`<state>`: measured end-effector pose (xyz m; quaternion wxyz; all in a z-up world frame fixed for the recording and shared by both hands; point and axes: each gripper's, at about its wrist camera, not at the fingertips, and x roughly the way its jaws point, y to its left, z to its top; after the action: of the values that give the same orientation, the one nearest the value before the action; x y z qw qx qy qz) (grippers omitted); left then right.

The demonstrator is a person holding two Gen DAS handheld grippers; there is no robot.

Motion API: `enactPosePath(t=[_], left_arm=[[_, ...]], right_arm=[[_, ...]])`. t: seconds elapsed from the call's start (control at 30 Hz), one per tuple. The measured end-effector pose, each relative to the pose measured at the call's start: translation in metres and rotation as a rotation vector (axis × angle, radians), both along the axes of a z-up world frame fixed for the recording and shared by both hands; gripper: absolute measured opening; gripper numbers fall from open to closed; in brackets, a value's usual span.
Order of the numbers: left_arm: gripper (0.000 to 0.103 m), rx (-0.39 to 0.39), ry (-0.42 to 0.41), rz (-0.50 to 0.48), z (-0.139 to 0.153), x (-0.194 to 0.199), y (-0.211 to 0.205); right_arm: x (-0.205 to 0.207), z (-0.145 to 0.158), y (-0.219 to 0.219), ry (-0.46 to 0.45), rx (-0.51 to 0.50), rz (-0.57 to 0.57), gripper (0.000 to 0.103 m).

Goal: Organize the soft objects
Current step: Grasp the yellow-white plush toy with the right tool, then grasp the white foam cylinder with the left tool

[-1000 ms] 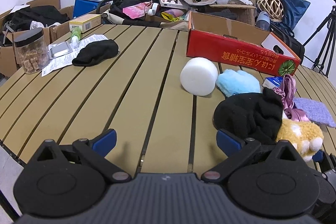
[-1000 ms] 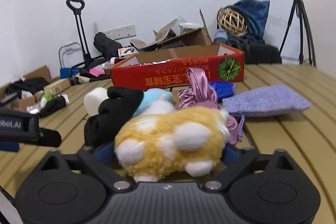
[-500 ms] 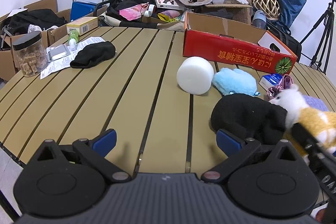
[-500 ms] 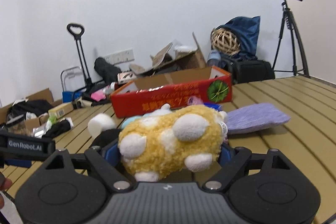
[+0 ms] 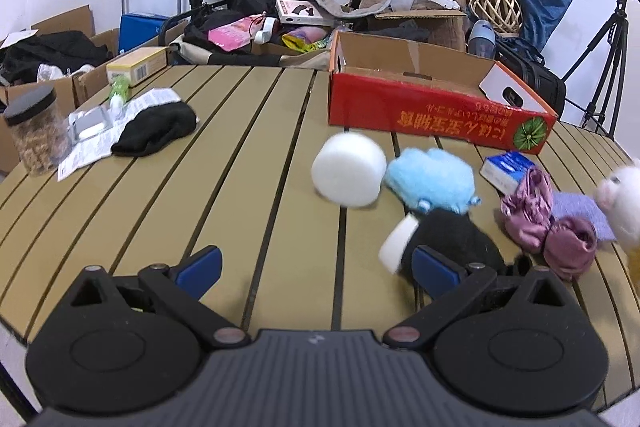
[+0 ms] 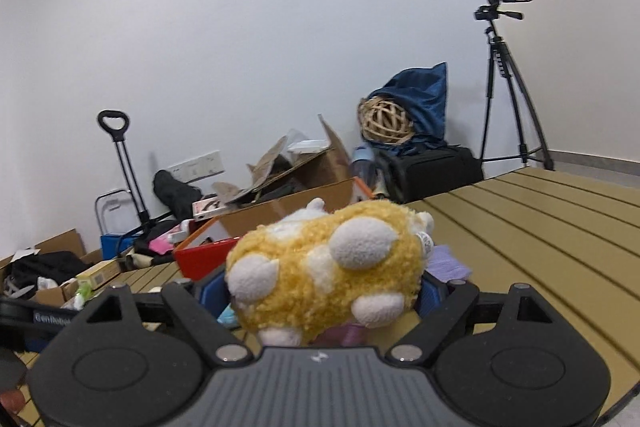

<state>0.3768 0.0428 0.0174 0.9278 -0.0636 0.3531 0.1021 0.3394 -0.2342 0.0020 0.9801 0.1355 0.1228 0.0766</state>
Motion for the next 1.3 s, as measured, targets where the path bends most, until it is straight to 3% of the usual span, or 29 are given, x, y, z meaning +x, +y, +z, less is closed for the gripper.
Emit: enactPosePath(t=[0.47,0.93,1.1,1.17,1.23,1.3], left_arm=[[0.103,0.099,0.074,-0.036,-0.012,0.090,-0.006],[0.102,0.121,0.071,-0.033,-0.025,0.116,-0.005],[0.087,0.140,0.069,-0.048,-0.028,0.117,-0.008],[0.070,0.136,0.069,-0.057,-0.028,0.117,-0.008],[0.060,0.120,0.077,-0.071,-0.028,0.118,-0.007],[0.059,0.137,0.067,-0.063,-0.028,0.116,-0.008]], right_arm=[[0.010,-0.010,-0.056,0.020,-0.036,-0.148,0.087],[0.019,-0.020,-0.062,0.049,-0.067,-0.176,0.087],[0.021,-0.022,-0.059,0.055,-0.067,-0.169,0.087],[0.021,-0.021,-0.059,0.055,-0.069,-0.165,0.087],[0.021,-0.021,-0.058,0.055,-0.069,-0.162,0.087],[0.020,-0.021,-0.060,0.056,-0.066,-0.159,0.087]])
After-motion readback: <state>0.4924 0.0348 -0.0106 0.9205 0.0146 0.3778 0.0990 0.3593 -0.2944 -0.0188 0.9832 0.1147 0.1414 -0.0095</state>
